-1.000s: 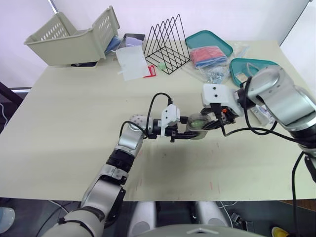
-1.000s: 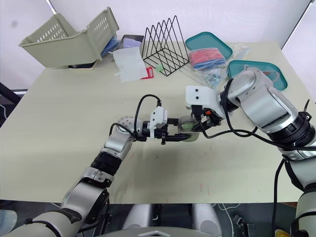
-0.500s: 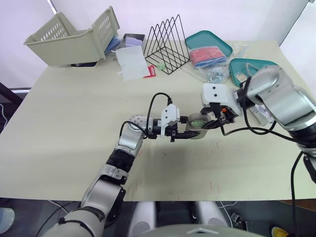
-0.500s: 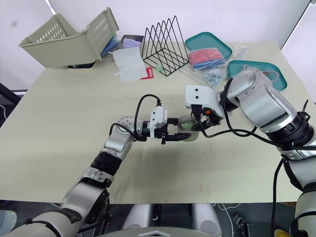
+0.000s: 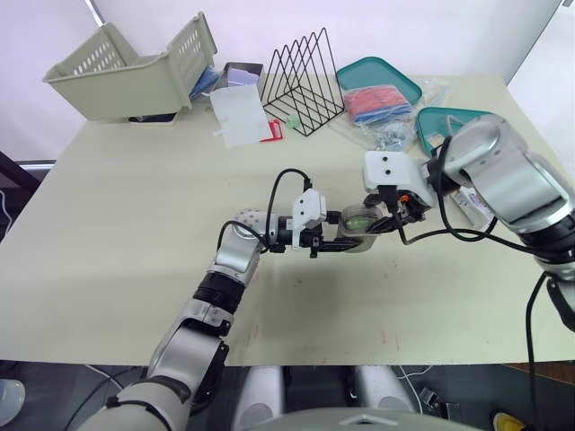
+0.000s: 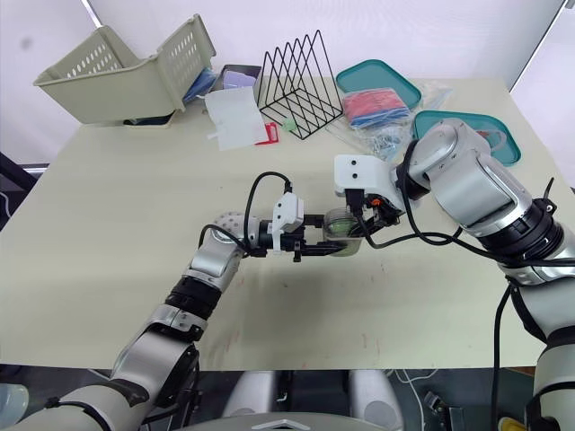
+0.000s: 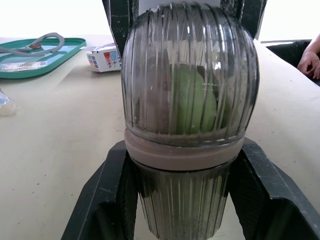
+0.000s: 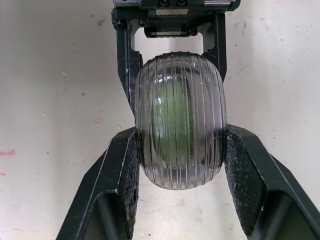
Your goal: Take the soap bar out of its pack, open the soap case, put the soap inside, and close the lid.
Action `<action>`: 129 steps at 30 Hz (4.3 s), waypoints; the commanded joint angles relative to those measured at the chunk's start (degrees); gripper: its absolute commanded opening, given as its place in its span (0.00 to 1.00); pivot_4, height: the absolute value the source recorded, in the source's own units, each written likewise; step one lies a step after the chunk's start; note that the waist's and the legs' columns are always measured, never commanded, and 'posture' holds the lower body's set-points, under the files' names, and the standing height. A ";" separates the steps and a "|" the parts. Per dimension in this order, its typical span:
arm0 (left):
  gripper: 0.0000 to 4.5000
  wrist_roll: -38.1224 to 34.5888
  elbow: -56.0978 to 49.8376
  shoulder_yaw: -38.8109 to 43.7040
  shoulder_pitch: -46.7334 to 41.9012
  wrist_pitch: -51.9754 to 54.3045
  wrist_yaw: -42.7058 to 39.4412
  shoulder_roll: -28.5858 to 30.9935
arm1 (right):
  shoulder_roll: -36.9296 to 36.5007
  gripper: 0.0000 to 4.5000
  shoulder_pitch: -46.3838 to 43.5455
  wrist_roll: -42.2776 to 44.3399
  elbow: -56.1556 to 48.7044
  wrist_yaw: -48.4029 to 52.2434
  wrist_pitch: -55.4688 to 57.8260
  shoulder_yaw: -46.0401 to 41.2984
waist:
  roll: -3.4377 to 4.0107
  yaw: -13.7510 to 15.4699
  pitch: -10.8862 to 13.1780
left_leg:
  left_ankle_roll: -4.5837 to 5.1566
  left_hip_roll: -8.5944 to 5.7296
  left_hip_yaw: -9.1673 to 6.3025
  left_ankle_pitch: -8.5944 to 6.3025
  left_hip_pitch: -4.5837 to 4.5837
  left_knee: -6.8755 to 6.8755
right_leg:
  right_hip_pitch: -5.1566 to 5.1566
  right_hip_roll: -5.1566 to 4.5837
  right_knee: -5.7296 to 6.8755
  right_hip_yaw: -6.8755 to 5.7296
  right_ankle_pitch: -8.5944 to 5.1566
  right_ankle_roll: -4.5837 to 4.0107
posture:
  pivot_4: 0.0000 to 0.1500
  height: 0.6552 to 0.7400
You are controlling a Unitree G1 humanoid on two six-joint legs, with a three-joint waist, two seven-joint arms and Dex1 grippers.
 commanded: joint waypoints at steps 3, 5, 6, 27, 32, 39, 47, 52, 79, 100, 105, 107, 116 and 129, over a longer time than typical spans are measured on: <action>0.43 -0.99 -2.66 0.33 -0.85 -2.20 -0.06 -0.55 | 0.80 0.41 2.97 1.11 -0.25 -0.83 -0.89 -1.47 | 0.00 0.01 0.00 | 0.00 0.00 0.00 0.00 -0.01 0.00 | 0.00 0.00 0.00 0.00 0.00 0.00 | 1.00 1.00; 0.43 -0.97 -2.67 0.33 -0.87 -2.15 -0.04 -0.49 | 0.74 0.41 2.93 2.85 -1.60 -0.45 0.22 -3.82 | 0.00 0.04 0.01 | 0.00 0.00 0.00 0.00 -0.02 0.00 | 0.00 0.00 -0.01 0.00 0.00 0.00 | 1.00 1.00; 0.43 -0.96 -2.72 0.33 -0.84 -2.16 -0.06 -0.44 | 0.55 0.41 2.84 3.35 -2.16 -0.32 0.71 -4.50 | 0.01 0.02 0.01 | 0.00 0.00 0.00 0.00 -0.05 0.00 | -0.01 0.00 -0.01 0.00 0.00 0.00 | 1.00 1.00; 0.43 -0.90 -2.89 0.32 -0.68 -2.40 -0.05 -0.36 | -1.43 0.41 2.73 3.26 -2.18 -0.89 1.26 -3.87 | 0.00 0.10 0.03 | 0.00 -0.02 0.01 0.00 -0.12 -0.04 | -0.06 -0.03 -0.07 0.00 0.00 -0.01 | 1.00 1.00; 0.43 -0.97 -2.97 0.27 -0.60 -2.30 -0.22 -0.23 | -0.85 0.82 3.08 2.83 -1.97 -1.94 0.33 -4.25 | 0.00 0.12 0.04 | 0.00 -0.02 0.01 0.00 -0.13 -0.04 | -0.06 -0.03 -0.07 0.00 -0.01 -0.01 | 1.00 1.00; 0.43 -0.92 -2.77 0.21 -0.76 -2.42 -0.40 -0.18 | -1.31 0.99 3.54 2.68 -2.06 -2.51 -0.27 -4.09 | 0.02 0.14 0.07 | 0.00 -0.03 -0.01 -0.01 -0.18 -0.10 | -0.11 -0.04 -0.08 0.00 -0.01 -0.02 | 1.00 1.00; 0.43 -0.82 -2.73 0.12 -0.81 -2.44 -0.42 -0.15 | -2.74 0.99 4.55 2.21 -2.43 -2.98 -1.14 -4.54 | 0.02 0.16 0.07 | 0.00 -0.04 -0.02 -0.01 -0.18 -0.10 | -0.10 -0.04 -0.08 0.00 -0.01 -0.02 | 1.00 1.00; 0.43 -0.87 -2.67 0.19 -0.81 -2.41 -0.35 -0.18 | -5.14 0.99 6.25 2.85 -2.27 -3.13 -1.94 -5.92 | 0.02 0.21 0.07 | 0.00 -0.04 -0.02 -0.01 -0.19 -0.11 | -0.10 -0.04 -0.10 -0.01 -0.01 -0.02 | 1.00 1.00; 0.43 -0.98 -1.59 0.36 -0.40 -3.00 -1.02 0.13 | -2.40 0.01 17.98 19.73 4.63 -10.16 -12.21 -33.01 | 0.03 0.09 0.10 | 0.00 -0.05 -0.01 0.00 -0.15 -0.09 | -0.06 0.00 -0.07 0.04 -0.01 -0.01 | 1.00 1.00; 0.43 -0.85 -2.23 0.41 -0.22 -3.06 -0.29 -0.16 | 4.18 0.01 4.05 15.45 -6.25 -12.62 -3.14 -12.40 | 0.08 0.16 0.13 | 0.00 -0.06 -0.05 -0.01 -0.20 -0.10 | -0.09 -0.04 -0.08 -0.01 -0.01 -0.02 | 1.00 1.00; 0.43 -0.76 -2.49 0.40 -0.08 -3.00 -0.08 -0.18 | 5.49 0.01 2.90 13.73 -5.89 -12.61 -3.03 -9.82 | 0.08 0.24 0.13 | 0.00 -0.06 -0.08 -0.01 -0.21 -0.10 | -0.08 -0.04 -0.08 -0.03 -0.01 -0.02 | 1.00 1.00; 0.43 -0.79 -2.61 0.35 0.01 -3.00 0.01 -0.16 | 5.74 0.01 2.54 13.19 -5.83 -12.52 -2.82 -9.12 | 0.08 0.25 0.13 | 0.00 -0.06 -0.07 -0.01 -0.21 -0.10 | -0.08 -0.05 -0.09 -0.03 -0.01 -0.02 | 1.00 1.00; 0.43 -0.84 -2.93 0.20 0.19 -2.96 0.30 -0.32 | 5.75 0.01 1.41 10.43 -5.33 -12.02 -2.11 -5.98 | 0.08 0.23 0.13 | 0.00 -0.06 -0.08 -0.01 -0.20 -0.10 | -0.08 -0.04 -0.07 -0.04 -0.01 -0.02 | 1.00 1.00; 0.43 -0.84 -2.90 0.17 0.23 -2.86 0.38 -0.40 | 5.60 0.01 0.58 7.95 -4.98 -11.06 -1.42 -4.26 | 0.08 0.22 0.13 | 0.00 -0.06 -0.08 -0.01 -0.20 -0.10 | -0.08 -0.04 -0.08 -0.04 -0.01 -0.02 | 1.00 1.00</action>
